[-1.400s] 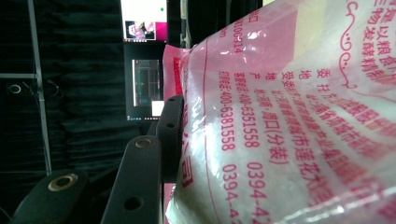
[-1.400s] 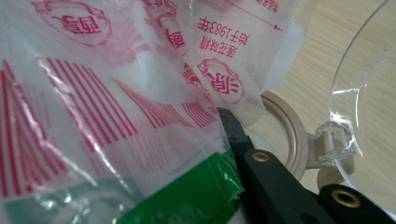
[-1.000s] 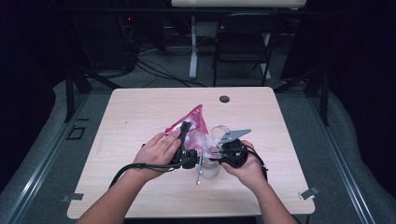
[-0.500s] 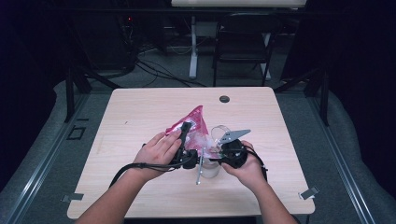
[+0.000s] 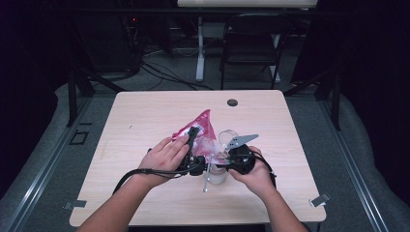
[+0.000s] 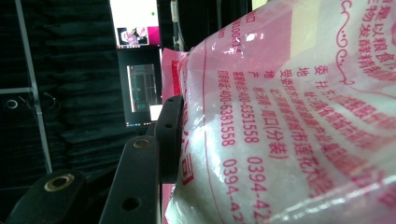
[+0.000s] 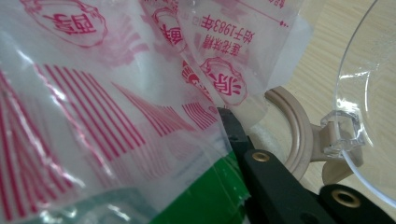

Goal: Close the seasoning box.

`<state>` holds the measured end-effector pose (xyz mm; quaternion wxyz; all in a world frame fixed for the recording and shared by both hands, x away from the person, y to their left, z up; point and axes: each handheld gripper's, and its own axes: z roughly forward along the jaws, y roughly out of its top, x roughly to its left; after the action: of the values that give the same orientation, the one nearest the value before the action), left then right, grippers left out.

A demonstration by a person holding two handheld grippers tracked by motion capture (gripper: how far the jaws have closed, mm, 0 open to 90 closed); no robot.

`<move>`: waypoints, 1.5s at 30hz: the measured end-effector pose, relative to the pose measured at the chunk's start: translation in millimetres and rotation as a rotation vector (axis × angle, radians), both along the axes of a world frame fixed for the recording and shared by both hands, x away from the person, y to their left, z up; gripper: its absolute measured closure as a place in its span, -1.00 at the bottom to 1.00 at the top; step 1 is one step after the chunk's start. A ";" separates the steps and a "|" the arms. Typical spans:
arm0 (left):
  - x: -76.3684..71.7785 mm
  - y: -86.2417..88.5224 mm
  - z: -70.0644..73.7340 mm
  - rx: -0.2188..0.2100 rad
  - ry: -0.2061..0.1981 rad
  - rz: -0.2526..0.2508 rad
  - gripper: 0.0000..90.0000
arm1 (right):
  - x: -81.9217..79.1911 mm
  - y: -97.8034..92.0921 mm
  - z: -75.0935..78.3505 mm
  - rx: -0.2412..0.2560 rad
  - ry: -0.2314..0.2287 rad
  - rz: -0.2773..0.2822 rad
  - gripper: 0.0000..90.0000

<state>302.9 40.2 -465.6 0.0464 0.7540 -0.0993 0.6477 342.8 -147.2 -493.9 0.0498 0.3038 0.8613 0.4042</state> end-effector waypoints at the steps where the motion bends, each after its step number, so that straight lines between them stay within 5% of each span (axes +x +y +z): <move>1: -0.1 -0.1 -0.1 0.001 -0.001 -0.002 0.40 | 0.1 0.1 -0.2 0.000 -0.001 0.001 1.00; 13: -0.1 0.4 1.8 0.041 0.000 -0.007 0.40 | 0.1 0.0 -0.3 -0.001 -0.001 0.000 1.00; 45: -1.1 0.1 1.6 0.043 0.004 -0.003 0.39 | -0.3 0.7 -1.0 -0.009 0.001 -0.004 1.00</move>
<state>301.8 40.3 -464.0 0.0316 0.7560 -0.1142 0.6437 342.5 -146.5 -494.9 0.0517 0.3054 0.8625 0.4001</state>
